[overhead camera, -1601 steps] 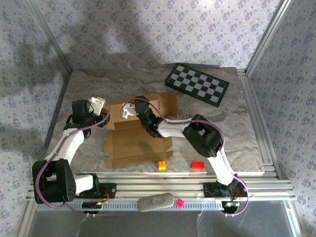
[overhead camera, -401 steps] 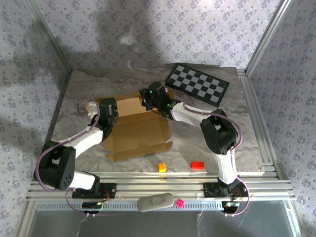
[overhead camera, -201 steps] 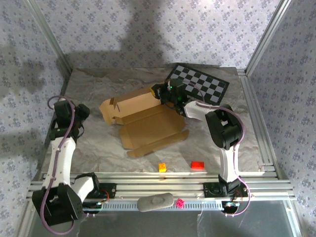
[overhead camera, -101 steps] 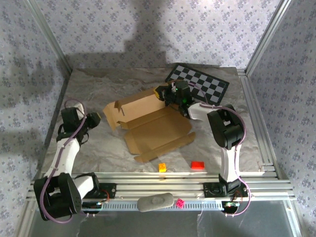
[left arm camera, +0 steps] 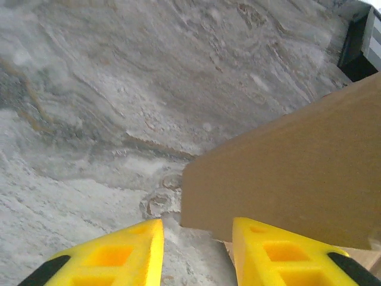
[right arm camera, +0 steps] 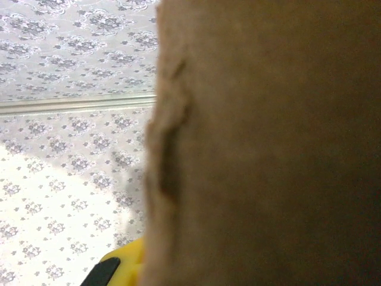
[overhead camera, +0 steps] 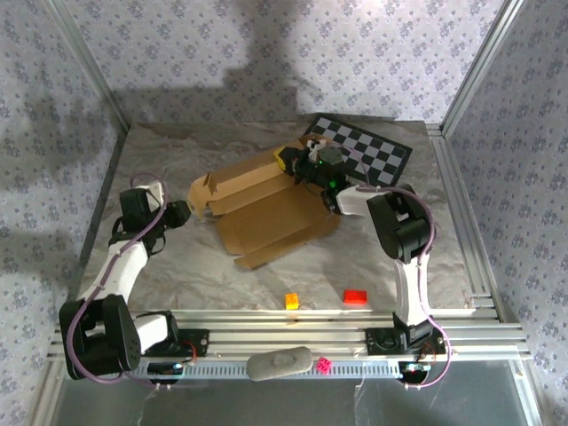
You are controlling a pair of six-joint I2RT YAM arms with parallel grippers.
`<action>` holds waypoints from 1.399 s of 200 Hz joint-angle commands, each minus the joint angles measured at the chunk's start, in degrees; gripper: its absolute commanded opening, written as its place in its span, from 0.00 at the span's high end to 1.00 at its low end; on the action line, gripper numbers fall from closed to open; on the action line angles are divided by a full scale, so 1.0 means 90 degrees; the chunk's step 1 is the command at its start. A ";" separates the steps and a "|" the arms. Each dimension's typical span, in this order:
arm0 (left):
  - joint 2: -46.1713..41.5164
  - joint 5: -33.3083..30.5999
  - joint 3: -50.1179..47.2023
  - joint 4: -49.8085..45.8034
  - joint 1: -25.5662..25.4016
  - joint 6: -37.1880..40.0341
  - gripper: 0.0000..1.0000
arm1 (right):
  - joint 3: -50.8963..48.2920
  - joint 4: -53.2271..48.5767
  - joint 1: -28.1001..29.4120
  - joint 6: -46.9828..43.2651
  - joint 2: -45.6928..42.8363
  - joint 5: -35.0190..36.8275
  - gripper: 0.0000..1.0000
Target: Fold the paper box
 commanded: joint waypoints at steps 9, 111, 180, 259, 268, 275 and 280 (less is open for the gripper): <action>-0.0348 -0.0608 0.0059 0.0156 -0.0002 0.0424 0.59 | 0.0418 0.0448 -0.0046 0.0079 0.0300 -0.0369 1.00; 0.0477 -0.0243 0.0167 0.0783 -0.0123 0.1052 0.58 | 0.0835 0.0538 -0.0232 0.0089 0.0958 -0.1077 1.00; 0.0531 0.0061 -0.0110 0.1022 -0.0354 0.1331 0.53 | 0.0663 0.0587 -0.0313 0.0081 0.1021 -0.1153 1.00; 0.0654 0.0483 -0.0027 0.1209 -0.0842 0.1845 0.51 | 0.0697 0.0594 -0.0333 0.0105 0.1111 -0.1109 1.00; 0.0627 0.0450 -0.0029 0.1213 -0.0899 0.1845 0.50 | 0.0711 0.0605 -0.0334 0.0114 0.1121 -0.1111 1.00; 0.0616 0.0438 -0.0039 0.1243 -0.0931 0.1833 0.50 | 0.0713 0.0616 -0.0332 0.0118 0.1120 -0.1109 1.00; 0.0623 0.0433 -0.0051 0.1269 -0.0954 0.1809 0.50 | 0.0719 0.0616 -0.0332 0.0117 0.1131 -0.1103 1.00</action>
